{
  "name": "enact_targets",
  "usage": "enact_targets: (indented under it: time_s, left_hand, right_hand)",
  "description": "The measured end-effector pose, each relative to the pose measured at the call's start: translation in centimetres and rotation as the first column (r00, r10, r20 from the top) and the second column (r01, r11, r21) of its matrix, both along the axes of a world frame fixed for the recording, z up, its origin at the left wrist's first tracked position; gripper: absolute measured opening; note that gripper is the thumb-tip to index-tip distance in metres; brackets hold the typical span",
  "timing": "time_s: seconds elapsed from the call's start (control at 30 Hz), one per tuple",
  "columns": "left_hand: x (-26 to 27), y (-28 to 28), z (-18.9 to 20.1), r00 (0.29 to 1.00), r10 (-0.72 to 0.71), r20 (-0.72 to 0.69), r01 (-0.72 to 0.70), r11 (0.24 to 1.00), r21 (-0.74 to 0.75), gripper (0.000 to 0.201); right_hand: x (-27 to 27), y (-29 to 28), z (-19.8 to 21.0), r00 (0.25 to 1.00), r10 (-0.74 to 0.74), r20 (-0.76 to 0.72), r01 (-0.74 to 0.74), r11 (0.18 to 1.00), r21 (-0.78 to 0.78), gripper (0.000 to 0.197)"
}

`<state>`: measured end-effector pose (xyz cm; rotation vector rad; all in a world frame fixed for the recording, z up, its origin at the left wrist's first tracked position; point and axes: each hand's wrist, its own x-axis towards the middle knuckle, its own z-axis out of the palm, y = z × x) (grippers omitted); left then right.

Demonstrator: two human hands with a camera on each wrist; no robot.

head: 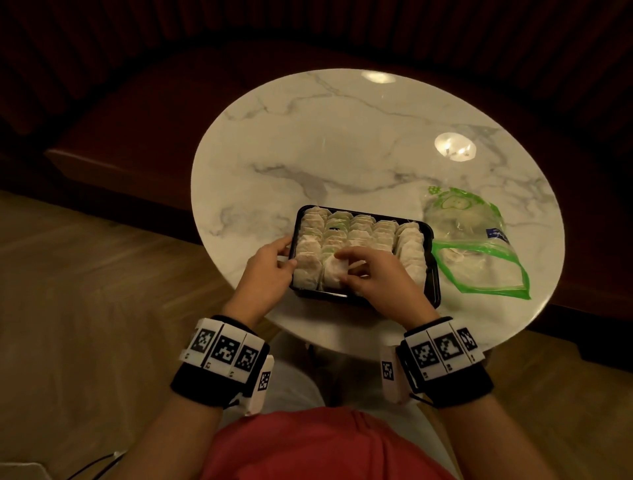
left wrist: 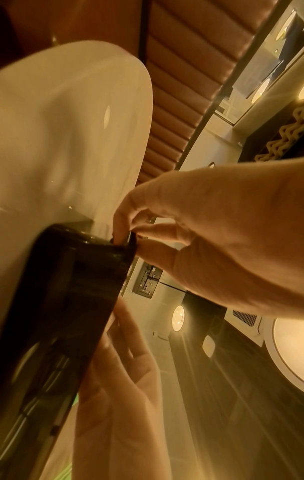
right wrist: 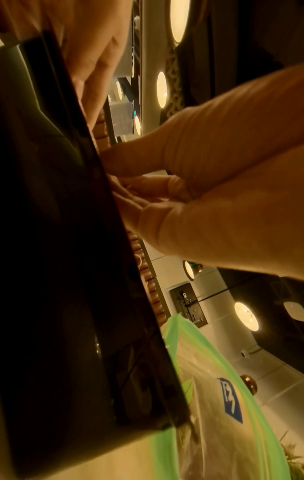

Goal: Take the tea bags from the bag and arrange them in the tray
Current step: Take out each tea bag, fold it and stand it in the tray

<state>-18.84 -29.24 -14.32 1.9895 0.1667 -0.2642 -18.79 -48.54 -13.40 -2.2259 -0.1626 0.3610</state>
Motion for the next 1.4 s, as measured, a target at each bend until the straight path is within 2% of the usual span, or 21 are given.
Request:
enact_targets:
  time_s: [0.17, 0.23, 0.33, 0.53, 0.63, 0.7, 0.77, 0.8, 0.87, 0.97, 1.07, 1.17, 1.23, 1.3, 1.4]
  left_hand:
    - [0.0, 0.3, -0.3, 0.999, 0.027, -0.019, -0.027, 0.999, -0.028, 0.045]
    - [0.0, 0.4, -0.3, 0.999, 0.029, -0.027, -0.030, 0.999, -0.027, 0.045]
    - [0.0, 0.4, -0.2, 0.999, 0.035, -0.032, -0.036, 0.999, -0.030, 0.045]
    - [-0.1, 0.3, -0.1, 0.998, 0.043, -0.042, -0.044, 0.999, -0.024, 0.045]
    - [-0.2, 0.2, 0.2, 0.999, 0.033, -0.033, -0.032, 0.999, 0.010, 0.044]
    - [-0.3, 0.1, 0.7, 1.000, 0.016, -0.018, -0.015, 0.999, 0.050, 0.044]
    - [-0.3, 0.0, 1.0, 1.000, -0.012, 0.014, 0.010, 0.988, 0.155, 0.046]
    - [-0.3, 0.0, 1.3, 0.999, -0.022, 0.034, 0.014, 0.977, 0.211, 0.048]
    - [-0.3, -0.4, 2.2, 0.995, -0.037, 0.087, 0.010, 0.954, 0.299, 0.045]
    - [-0.2, -2.4, 4.4, 0.981, -0.097, 0.169, 0.032, 0.936, 0.352, 0.030]
    - [0.4, -6.0, 5.3, 0.929, -0.240, 0.283, 0.137, 0.931, 0.340, 0.017]
    - [1.0, -10.2, 4.9, 0.850, -0.421, 0.316, 0.307, 0.885, 0.351, 0.016]
    - [1.3, -13.1, 4.3, 0.796, -0.541, 0.272, 0.425, 0.819, 0.385, 0.020]
    - [1.6, -15.8, 3.7, 0.727, -0.658, 0.199, 0.531, 0.721, 0.445, 0.029]
    - [2.2, -18.5, 3.0, 0.635, -0.766, 0.100, 0.623, 0.584, 0.520, 0.039]
  right_hand:
    - [0.0, 0.9, 0.2, 0.998, 0.018, 0.065, -0.011, 0.994, -0.105, 0.035]
    - [0.1, 1.1, 0.2, 0.991, 0.049, 0.124, -0.014, 0.963, -0.268, 0.035]
    - [0.0, 1.2, 0.5, 0.990, 0.080, 0.116, -0.013, 0.873, -0.488, 0.036]
    - [0.0, 1.2, 0.5, 0.993, 0.049, 0.112, 0.020, 0.837, -0.546, 0.036]
    - [0.1, 0.6, 0.8, 0.991, 0.029, 0.133, 0.032, 0.898, -0.439, 0.033]
    - [0.0, -0.7, 1.4, 0.980, -0.044, 0.194, 0.088, 0.971, -0.222, 0.025]
    - [-0.4, -2.6, 2.4, 0.963, -0.134, 0.234, 0.143, 0.989, -0.024, 0.011]
    - [-0.7, -3.8, 3.0, 0.955, -0.181, 0.237, 0.181, 0.983, 0.022, 0.005]
    - [-1.4, -6.1, 4.1, 0.936, -0.272, 0.224, 0.269, 0.962, 0.044, 0.009]
    - [-2.1, -9.6, 4.6, 0.900, -0.390, 0.195, 0.401, 0.916, -0.022, 0.021]
    - [-2.2, -12.0, 3.6, 0.891, -0.435, 0.129, 0.451, 0.882, -0.138, 0.019]
    - [-1.6, -13.4, 1.6, 0.908, -0.409, 0.095, 0.419, 0.864, -0.279, 0.027]
    - [-1.1, -13.6, 0.4, 0.915, -0.388, 0.110, 0.402, 0.853, -0.334, 0.035]
    - [-0.4, -13.6, -0.4, 0.915, -0.379, 0.141, 0.404, 0.852, -0.332, 0.039]
    - [0.3, -13.9, -0.4, 0.916, -0.377, 0.140, 0.401, 0.834, -0.379, 0.044]
